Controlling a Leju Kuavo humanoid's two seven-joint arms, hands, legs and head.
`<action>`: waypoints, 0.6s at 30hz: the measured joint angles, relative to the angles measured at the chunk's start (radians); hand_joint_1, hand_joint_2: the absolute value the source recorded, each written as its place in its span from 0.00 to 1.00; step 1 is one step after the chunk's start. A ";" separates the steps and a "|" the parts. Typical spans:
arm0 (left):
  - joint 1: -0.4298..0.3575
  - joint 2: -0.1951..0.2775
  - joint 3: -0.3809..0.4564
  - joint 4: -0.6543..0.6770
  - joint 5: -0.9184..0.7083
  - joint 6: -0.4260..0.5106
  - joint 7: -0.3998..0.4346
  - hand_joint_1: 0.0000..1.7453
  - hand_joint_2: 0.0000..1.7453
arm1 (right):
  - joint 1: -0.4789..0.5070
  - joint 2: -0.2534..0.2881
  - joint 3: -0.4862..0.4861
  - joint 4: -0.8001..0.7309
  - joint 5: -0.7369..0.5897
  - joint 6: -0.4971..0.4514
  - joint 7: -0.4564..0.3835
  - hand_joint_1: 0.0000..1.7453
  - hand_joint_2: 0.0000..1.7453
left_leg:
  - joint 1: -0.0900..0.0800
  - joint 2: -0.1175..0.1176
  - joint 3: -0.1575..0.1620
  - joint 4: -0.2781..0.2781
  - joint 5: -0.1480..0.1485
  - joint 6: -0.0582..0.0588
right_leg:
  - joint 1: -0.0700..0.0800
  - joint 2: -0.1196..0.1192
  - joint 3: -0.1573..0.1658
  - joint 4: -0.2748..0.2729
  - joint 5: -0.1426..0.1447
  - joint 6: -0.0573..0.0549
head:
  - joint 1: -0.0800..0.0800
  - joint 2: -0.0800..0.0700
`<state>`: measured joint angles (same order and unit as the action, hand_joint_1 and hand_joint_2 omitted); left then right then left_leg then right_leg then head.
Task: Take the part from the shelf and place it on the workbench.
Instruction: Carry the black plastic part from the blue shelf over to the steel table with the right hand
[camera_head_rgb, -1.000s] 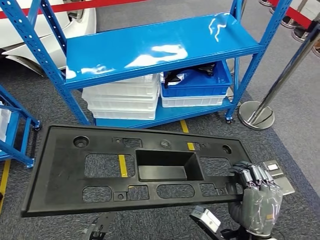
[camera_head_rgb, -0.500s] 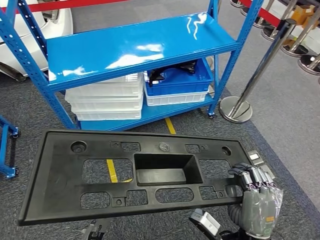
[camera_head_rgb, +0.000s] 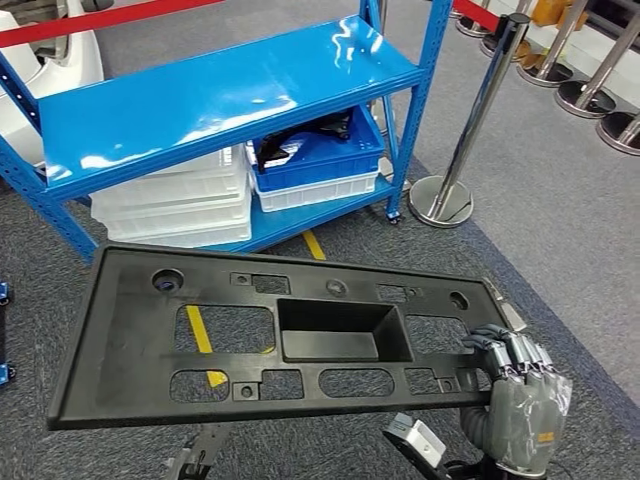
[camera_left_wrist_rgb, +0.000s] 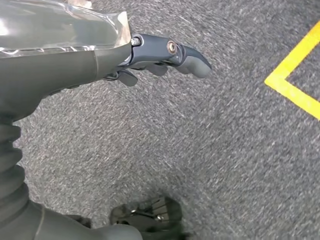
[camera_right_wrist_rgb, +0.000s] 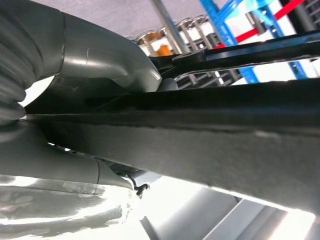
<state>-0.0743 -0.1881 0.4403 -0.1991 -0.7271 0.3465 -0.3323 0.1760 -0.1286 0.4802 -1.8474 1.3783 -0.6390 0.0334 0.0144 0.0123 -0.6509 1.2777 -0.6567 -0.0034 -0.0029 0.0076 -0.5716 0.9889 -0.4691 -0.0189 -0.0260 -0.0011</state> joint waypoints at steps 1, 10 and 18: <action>0.001 0.000 0.000 0.000 0.000 0.000 0.000 0.00 1.00 | 0.001 0.000 0.000 0.000 0.000 0.000 0.000 1.00 1.00 | 0.000 -0.001 -0.008 0.021 0.002 0.000 | 0.001 0.009 -0.001 0.002 0.001 -0.001 | 0.000 0.000; 0.001 0.000 0.000 0.000 -0.001 0.000 0.001 0.00 1.00 | 0.007 0.002 -0.003 -0.002 -0.004 0.000 0.000 1.00 1.00 | 0.007 -0.046 0.103 -0.247 0.134 0.020 | -0.003 0.075 -0.040 0.039 0.000 0.037 | 0.000 0.000; 0.006 0.001 0.001 0.000 -0.001 -0.013 -0.008 0.00 1.00 | 0.041 0.002 -0.025 -0.006 -0.029 -0.023 0.027 1.00 1.00 | 0.012 0.022 0.104 -0.253 0.139 0.031 | -0.013 -0.007 -0.122 0.253 -0.088 0.064 | 0.006 0.000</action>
<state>-0.0686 -0.1871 0.4414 -0.1991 -0.7281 0.3333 -0.3399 0.2165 -0.1263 0.4547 -1.8537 1.3496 -0.6625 0.0606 0.0262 0.0347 -0.5466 1.0249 -0.5179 0.0273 -0.0158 0.0006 -0.6932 1.2419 -0.5571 0.0455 -0.0204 -0.0011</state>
